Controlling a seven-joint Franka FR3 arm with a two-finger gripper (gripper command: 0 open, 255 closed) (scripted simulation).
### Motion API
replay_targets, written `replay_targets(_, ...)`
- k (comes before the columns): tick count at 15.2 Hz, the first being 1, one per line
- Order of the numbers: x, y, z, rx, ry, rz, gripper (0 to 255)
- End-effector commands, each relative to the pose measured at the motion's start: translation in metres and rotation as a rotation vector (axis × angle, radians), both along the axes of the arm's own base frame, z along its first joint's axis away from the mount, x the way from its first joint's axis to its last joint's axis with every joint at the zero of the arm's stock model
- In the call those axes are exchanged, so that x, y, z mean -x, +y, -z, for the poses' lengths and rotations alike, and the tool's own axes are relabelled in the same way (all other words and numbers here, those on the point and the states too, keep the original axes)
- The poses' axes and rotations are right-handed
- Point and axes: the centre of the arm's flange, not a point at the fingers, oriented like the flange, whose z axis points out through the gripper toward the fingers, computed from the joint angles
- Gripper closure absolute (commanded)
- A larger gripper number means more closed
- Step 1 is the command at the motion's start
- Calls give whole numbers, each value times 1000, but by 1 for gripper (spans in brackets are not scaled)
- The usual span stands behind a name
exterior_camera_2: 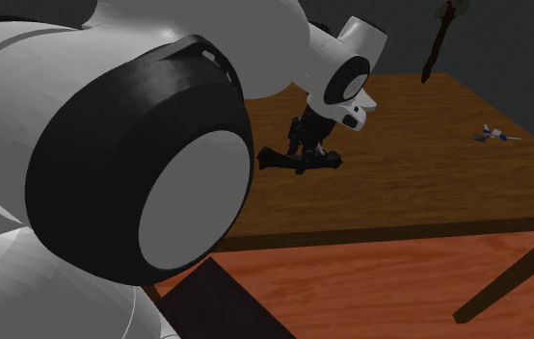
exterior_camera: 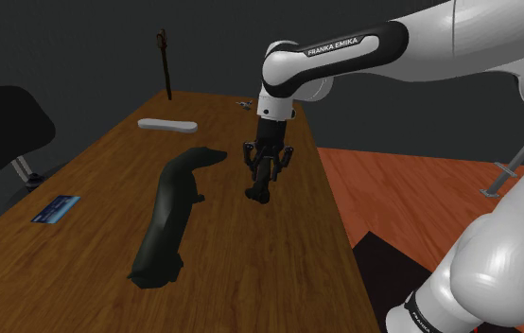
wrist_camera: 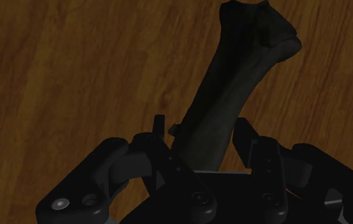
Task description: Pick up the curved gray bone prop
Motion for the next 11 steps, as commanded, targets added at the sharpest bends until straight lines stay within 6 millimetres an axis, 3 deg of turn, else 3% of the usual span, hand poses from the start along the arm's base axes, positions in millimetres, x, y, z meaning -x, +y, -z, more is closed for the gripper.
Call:
replay_targets(1,0,0,0,0,1,-1,255)
replay_targets(11,0,0,-47,0,1,-1,255)
